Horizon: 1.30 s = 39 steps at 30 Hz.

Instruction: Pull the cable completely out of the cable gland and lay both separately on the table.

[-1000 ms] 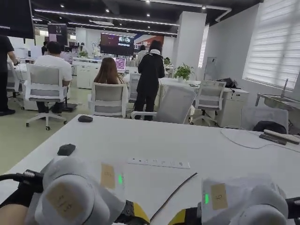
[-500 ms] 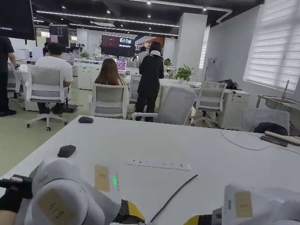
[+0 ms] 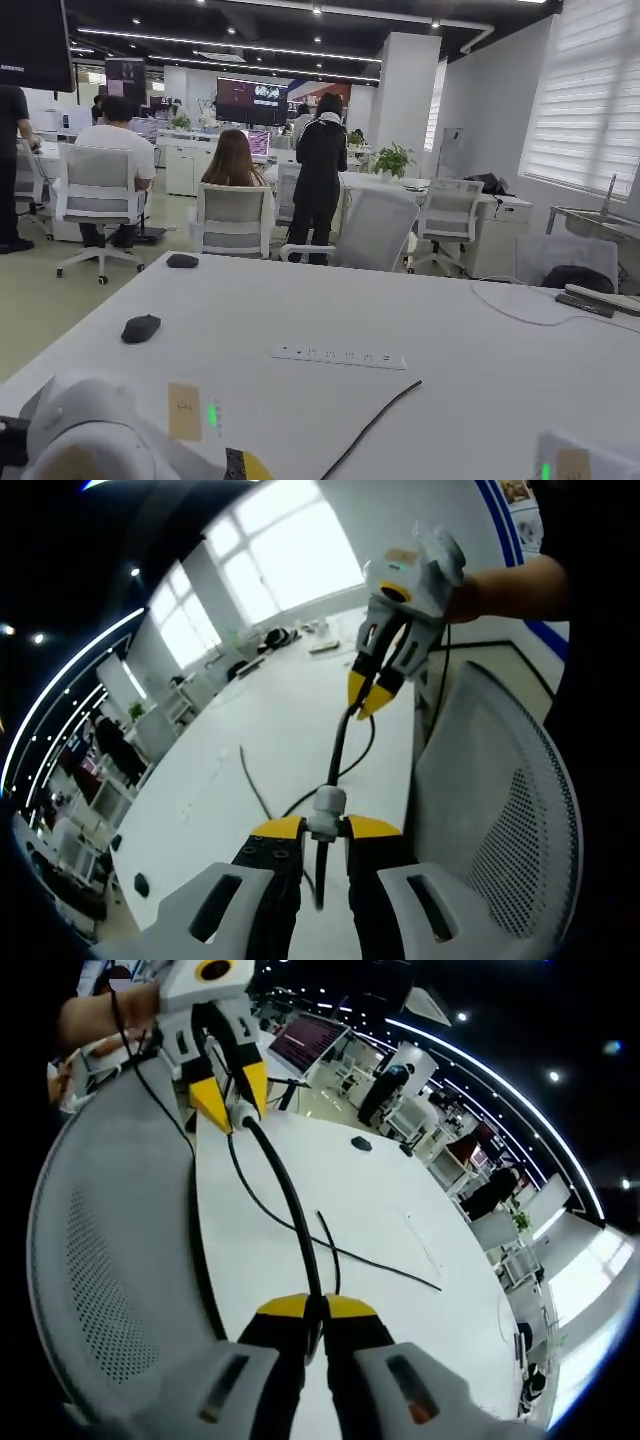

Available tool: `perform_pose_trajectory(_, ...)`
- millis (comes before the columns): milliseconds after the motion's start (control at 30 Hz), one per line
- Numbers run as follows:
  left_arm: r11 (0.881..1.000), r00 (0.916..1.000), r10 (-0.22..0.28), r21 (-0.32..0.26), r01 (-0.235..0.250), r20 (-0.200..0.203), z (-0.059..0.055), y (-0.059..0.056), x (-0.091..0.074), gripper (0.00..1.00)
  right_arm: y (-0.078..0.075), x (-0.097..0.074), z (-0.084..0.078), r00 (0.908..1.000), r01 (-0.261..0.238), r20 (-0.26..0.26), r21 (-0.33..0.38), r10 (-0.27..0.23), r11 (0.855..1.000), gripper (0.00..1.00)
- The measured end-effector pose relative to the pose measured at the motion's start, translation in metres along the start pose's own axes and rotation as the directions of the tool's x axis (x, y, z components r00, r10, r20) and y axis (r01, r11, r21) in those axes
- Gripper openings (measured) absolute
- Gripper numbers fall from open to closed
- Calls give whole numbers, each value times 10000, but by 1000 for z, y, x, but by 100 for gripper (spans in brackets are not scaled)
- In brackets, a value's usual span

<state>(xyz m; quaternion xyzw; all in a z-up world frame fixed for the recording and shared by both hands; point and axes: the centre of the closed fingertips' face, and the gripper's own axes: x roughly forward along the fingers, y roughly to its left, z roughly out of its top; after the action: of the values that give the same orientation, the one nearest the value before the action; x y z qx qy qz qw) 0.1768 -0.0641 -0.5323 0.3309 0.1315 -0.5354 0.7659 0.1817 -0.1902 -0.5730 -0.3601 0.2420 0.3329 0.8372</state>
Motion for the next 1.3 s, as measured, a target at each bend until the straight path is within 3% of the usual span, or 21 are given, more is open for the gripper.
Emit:
perform_pose_trajectory(100,10000,10000,-22,-7,22,60,3,0,2,16,-2,6,-19,9976,6,-699,52,-3,10000,3)
perform_pose_trajectory(200,10000,9999,15,5,-15,119,6,0,3,16,-3,10,-28,9951,20,-990,367,17,9993,3)
perform_pose_trajectory(233,10000,9999,6,-8,-6,150,7,0,4,16,1,11,-30,9937,-204,-1087,485,256,9986,3)
perform_pose_trajectory(267,10000,9999,35,39,-35,139,8,0,5,17,12,11,-32,9878,-788,-1301,548,854,9954,3)
perform_pose_trajectory(333,9990,9997,222,393,-225,97,8,4,6,17,27,13,-29,9778,-1554,-1371,328,1585,9873,7)
perform_pose_trajectory(367,9991,9997,233,363,-237,116,9,3,6,17,30,13,-25,9770,-1669,-1290,331,1698,9854,11)
perform_pose_trajectory(433,9995,9997,182,244,-185,138,10,2,8,17,38,12,-9,9757,-1966,-888,477,2002,9793,19)
perform_pose_trajectory(467,9993,9997,221,283,-225,138,11,1,10,17,41,10,7,9775,-2049,-395,547,2071,9773,20)
perform_pose_trajectory(533,9988,9996,264,402,-266,68,11,0,11,17,40,6,32,9794,-2014,273,658,2000,9773,19)
perform_pose_trajectory(600,9974,9995,314,654,-312,-26,12,0,13,17,37,2,56,9810,-1793,798,230,1770,9835,19)
perform_pose_trajectory(700,9932,9992,358,1115,-338,-161,13,-3,15,17,38,0,84,9779,-1587,1317,-357,1621,9867,18)
perform_pose_trajectory(800,9902,9990,373,1358,-337,-241,14,-5,16,17,40,3,97,9811,-1285,1315,-1042,1417,9862,14)
perform_pose_trajectory(867,9891,9990,361,1437,-317,-277,14,-6,16,17,43,8,95,9845,-1285,1037,-1213,1413,9843,9)
perform_pose_trajectory(933,9872,9984,421,1553,-356,-387,12,-5,16,17,48,9,93,9821,-1491,961,-1270,1618,9806,4)
perform_pose_trajectory(1067,9877,9985,232,1558,-152,-491,8,-9,15,17,50,9,89,9809,-1578,960,-1182,1694,9804,3)
perform_pose_trajectory(1300,9892,9968,417,1433,-315,-687,-1,-2,12,17,42,6,71,9860,-1416,769,-796,1477,9867,3)
